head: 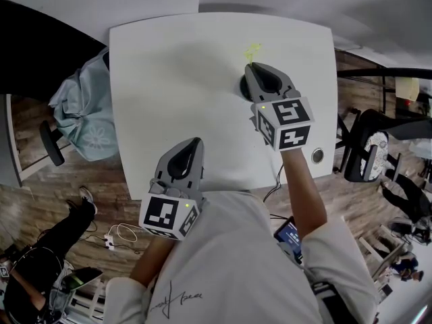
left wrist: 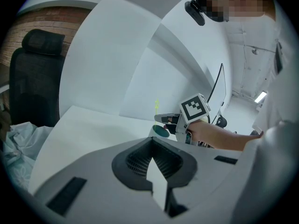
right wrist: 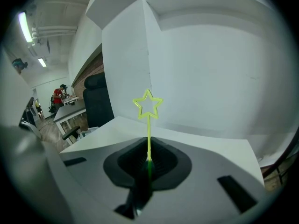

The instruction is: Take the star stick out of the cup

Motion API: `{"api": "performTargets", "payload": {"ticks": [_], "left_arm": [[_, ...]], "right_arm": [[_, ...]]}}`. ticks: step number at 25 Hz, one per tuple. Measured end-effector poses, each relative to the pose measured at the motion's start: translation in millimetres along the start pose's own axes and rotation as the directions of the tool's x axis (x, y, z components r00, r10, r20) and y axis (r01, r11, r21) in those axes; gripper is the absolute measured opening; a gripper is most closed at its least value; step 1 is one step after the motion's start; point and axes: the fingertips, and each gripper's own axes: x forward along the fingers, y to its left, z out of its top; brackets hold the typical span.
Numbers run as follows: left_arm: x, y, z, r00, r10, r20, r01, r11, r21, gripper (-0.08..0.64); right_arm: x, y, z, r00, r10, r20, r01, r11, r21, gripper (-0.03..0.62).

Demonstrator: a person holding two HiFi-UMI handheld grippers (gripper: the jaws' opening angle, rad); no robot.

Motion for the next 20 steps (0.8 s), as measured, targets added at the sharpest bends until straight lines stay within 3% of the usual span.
{"api": "performTargets", "payload": {"ticks": [20], "left_arm": [[-6, -22, -1, 0.999, -0.049, 0.013, 0.048, 0.997, 0.058, 0.003]], "right_arm": [[-34, -5, 18, 0.996, -0.038, 0.081, 0.036, 0.999, 0.014, 0.028]]}}
